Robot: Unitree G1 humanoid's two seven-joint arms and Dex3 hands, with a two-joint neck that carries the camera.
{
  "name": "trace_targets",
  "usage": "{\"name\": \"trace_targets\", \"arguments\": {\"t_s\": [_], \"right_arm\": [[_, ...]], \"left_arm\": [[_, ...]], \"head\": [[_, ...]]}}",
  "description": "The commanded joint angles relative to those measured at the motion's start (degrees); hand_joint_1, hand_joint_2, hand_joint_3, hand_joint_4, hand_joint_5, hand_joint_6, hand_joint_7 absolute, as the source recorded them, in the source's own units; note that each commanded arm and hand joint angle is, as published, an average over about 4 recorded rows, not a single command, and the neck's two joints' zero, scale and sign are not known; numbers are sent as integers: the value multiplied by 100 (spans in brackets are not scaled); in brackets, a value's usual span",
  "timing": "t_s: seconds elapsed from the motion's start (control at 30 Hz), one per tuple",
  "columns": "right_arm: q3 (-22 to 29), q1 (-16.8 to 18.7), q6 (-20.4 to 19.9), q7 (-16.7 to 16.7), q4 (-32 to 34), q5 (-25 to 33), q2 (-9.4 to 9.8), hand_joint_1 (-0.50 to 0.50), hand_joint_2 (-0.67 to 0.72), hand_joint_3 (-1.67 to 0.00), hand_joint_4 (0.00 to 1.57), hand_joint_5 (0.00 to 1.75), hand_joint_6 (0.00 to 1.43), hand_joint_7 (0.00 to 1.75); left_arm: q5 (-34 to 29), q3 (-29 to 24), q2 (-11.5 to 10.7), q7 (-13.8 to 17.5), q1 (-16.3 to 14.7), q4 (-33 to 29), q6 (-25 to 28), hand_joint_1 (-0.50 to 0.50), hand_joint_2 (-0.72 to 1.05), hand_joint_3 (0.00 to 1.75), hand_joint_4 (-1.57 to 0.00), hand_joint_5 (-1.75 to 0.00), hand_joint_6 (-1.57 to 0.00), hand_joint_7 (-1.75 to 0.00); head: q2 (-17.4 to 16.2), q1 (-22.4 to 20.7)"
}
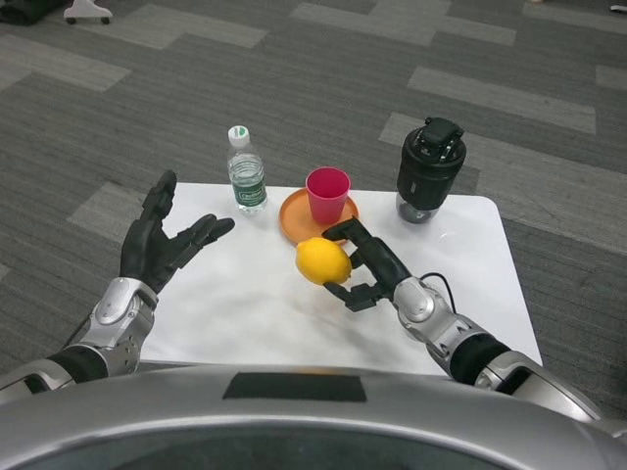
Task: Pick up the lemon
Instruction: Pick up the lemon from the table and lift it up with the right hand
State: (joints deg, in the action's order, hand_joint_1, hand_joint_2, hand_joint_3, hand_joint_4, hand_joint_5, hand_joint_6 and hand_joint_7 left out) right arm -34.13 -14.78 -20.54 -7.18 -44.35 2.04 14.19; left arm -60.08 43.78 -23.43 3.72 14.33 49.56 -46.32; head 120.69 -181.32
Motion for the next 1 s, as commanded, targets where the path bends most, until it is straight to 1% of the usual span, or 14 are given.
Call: {"name": "trace_targets", "arguments": {"t_s": [0.03,0.17,0.23,0.37,0.4,0.5,0.63,0.7,0.83,1.0], "right_arm": [[473,230,-51,116,441,-2,79,-21,-56,-111,9,165,4,133],[939,463,-73,204,832,-6,137,-21,-57,-111,9,165,6,133],[1191,573,-73,299,1038,-2,150,-21,-57,-111,9,165,6,133],[1523,700,-73,441,1315,2,154,-21,-56,-119,11,165,6,133],[1622,744,-73,494,1383,11,154,-21,-57,-119,11,165,6,133],[1897,902,-68,617,1605,38,154,-21,-56,-119,11,165,6,133],[2160,1056,-55,666,1930,86,202,-21,-60,-119,11,165,6,133],[2257,1105,-55,688,2031,108,220,-21,-59,-119,11,165,6,133],[2402,1166,-55,692,2128,121,233,-21,-60,-119,11,165,8,133],[2424,1170,-55,692,2132,125,238,-21,-60,-119,14,165,9,133]], "left_arm": [[44,7,-56,-12,114,40,-17,50,105,9,0,0,0,0],[49,29,-48,-12,176,49,-17,50,105,9,0,0,0,0],[49,34,-50,-12,218,56,-17,50,105,9,0,0,0,0],[49,34,-52,-12,268,75,-17,50,105,9,0,0,0,0],[49,34,-56,-12,281,89,-17,50,105,9,0,0,0,0],[49,25,-70,-12,334,124,-17,50,105,9,0,0,0,0],[44,-6,-109,-12,396,177,-17,50,105,9,0,0,0,0],[40,-15,-122,-12,426,203,-17,50,105,9,0,0,0,0],[33,-19,-127,-12,490,247,-17,50,105,9,0,0,0,0],[31,-19,-127,-12,532,269,-17,50,105,9,0,0,0,0]], "head": [[28,55],[91,173],[120,226],[186,333],[203,351],[250,442],[311,591],[336,662],[412,808],[506,935]]}}
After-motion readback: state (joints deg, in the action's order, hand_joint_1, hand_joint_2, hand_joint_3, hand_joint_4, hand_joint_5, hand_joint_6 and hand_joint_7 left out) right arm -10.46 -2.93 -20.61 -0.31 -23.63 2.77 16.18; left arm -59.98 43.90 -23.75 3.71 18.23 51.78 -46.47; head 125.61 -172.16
